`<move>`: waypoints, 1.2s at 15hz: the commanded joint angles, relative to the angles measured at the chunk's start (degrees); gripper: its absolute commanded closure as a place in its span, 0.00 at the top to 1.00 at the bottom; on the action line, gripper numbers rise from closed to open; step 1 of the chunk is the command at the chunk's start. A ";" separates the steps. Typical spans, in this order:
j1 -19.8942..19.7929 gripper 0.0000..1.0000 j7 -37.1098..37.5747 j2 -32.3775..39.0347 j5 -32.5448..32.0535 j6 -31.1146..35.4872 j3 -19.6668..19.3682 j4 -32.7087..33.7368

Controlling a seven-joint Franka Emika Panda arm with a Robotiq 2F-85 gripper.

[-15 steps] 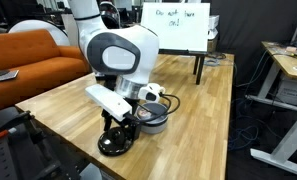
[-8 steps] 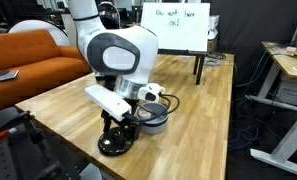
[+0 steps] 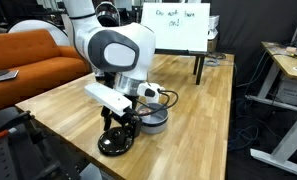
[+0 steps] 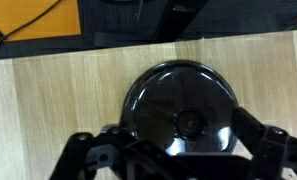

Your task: Put the black lid on top of the grey pot

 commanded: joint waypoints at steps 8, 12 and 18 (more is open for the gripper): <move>1.10 0.84 0.81 -0.57 -1.65 0.32 0.35 -0.74; 0.79 0.46 0.79 -0.22 -1.31 0.11 0.37 -0.47; 0.60 0.20 0.91 -0.86 -1.31 -0.72 -0.19 -0.27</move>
